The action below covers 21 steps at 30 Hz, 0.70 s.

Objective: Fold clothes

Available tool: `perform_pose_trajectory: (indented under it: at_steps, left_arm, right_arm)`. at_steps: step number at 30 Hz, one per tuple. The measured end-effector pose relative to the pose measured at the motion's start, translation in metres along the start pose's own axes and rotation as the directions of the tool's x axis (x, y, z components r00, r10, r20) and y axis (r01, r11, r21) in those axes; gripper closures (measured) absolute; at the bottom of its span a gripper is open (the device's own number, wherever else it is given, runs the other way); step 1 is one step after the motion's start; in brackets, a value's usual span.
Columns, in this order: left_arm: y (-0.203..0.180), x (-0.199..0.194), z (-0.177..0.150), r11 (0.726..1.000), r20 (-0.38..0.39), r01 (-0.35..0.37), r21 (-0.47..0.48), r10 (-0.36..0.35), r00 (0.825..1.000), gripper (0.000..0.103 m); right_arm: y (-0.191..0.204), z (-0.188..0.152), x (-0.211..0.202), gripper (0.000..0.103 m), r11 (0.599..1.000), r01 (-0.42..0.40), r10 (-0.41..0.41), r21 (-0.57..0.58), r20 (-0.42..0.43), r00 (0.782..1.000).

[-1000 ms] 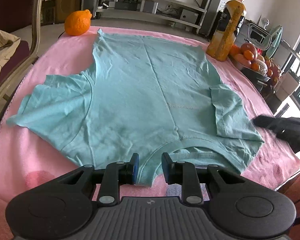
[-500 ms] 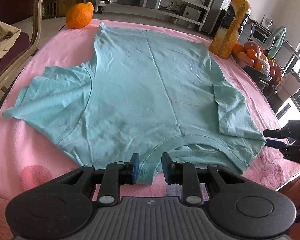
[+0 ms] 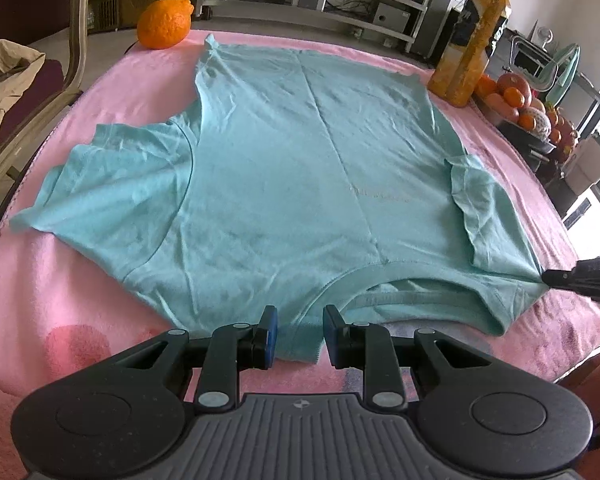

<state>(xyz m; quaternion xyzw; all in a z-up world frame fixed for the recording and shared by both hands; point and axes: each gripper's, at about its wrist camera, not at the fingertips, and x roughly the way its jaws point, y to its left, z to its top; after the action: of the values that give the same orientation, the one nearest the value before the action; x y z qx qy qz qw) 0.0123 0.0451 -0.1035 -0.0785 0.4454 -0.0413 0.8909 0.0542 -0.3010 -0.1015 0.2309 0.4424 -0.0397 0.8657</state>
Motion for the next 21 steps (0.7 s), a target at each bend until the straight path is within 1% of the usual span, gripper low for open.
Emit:
perform_pose_trajectory:
  at_steps: [2,4,6,9,11,13,16,18,19,21]
  left_arm:
    - [0.001,-0.002,0.0,1.0,0.005,0.001,-0.002,-0.001,1.0,0.078]
    - [0.001,-0.006,0.002,1.0,0.026,0.005,0.006,-0.005,1.0,0.078]
    - [0.0,-0.01,0.005,1.0,0.053,-0.001,0.019,0.0,0.999,0.078]
    - [0.001,-0.01,0.012,0.998,0.092,-0.054,0.04,0.05,0.994,0.077]
    - [0.004,-0.008,0.017,0.996,0.111,-0.085,0.042,0.079,0.991,0.078]
    - [0.014,-0.004,0.018,0.996,0.092,-0.091,0.005,0.09,0.992,0.078]
    - [0.022,0.001,0.018,0.995,0.07,-0.096,-0.02,0.098,0.993,0.078]
    - [0.024,0.003,0.019,0.995,0.071,-0.095,-0.02,0.096,0.993,0.078]
    - [0.024,0.003,0.019,0.996,0.072,-0.091,-0.02,0.092,0.993,0.078]
    - [0.023,0.006,0.021,0.996,0.069,-0.082,-0.023,0.084,0.994,0.078]
  right_arm:
    - [0.005,0.003,-0.004,0.1,1.0,-0.006,0.007,-0.013,0.016,1.0]
    - [0.009,0.007,-0.007,0.095,1.0,-0.012,0.013,-0.027,0.033,0.999]
    - [0.014,0.01,-0.011,0.094,0.999,-0.018,0.02,-0.04,0.049,0.999]
    - [0.021,0.017,-0.012,0.094,0.998,-0.034,0.038,-0.052,0.067,0.997]
    - [0.024,0.029,0.006,0.095,0.997,-0.082,0.082,-0.012,0.051,0.995]
    - [0.028,0.041,0.024,0.096,0.991,-0.128,0.127,0.029,0.036,0.991]
    - [0.04,0.051,0.052,0.096,0.98,-0.187,0.188,0.074,-0.004,0.982]
    - [0.056,0.051,0.06,0.094,0.977,-0.208,0.209,0.05,-0.017,0.978]
    - [0.065,0.051,0.059,0.093,0.976,-0.215,0.215,0.027,-0.009,0.977]
    - [0.083,0.053,0.061,0.088,0.976,-0.217,0.217,-0.027,0.009,0.976]
